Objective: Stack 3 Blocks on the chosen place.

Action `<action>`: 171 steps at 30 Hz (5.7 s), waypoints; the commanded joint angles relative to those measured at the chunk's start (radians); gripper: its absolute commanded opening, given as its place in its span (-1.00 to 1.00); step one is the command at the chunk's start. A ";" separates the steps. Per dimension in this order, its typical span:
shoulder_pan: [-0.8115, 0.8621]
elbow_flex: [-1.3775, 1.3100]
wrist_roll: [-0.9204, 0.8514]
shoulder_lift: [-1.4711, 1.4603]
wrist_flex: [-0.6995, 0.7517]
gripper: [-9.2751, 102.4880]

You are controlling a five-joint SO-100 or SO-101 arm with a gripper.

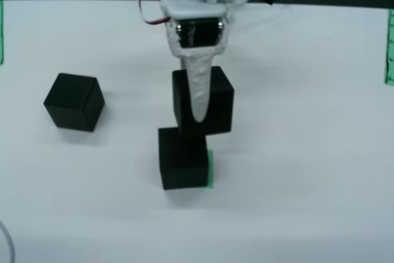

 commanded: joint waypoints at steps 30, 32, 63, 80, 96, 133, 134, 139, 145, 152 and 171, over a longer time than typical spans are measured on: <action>0.098 -0.173 -0.026 -0.152 0.002 -0.39; 0.100 -0.179 -0.026 -0.160 0.002 -0.39; 0.163 -0.107 -0.130 -0.117 -0.002 -0.15; 0.479 0.006 -0.416 0.124 -0.035 -0.15; 0.876 0.163 -0.620 0.064 -0.083 -0.08; 0.712 -0.106 -0.552 -0.451 -0.107 -0.10; 0.707 -0.104 -0.548 -0.451 -0.109 -0.16; 0.704 -0.100 -0.541 -0.451 -0.117 -0.36; 0.706 -0.092 -0.541 -0.443 -0.123 -0.51; 0.699 -0.087 -0.541 -0.308 -0.123 -0.58; 0.393 0.147 -0.853 0.480 -0.327 -0.57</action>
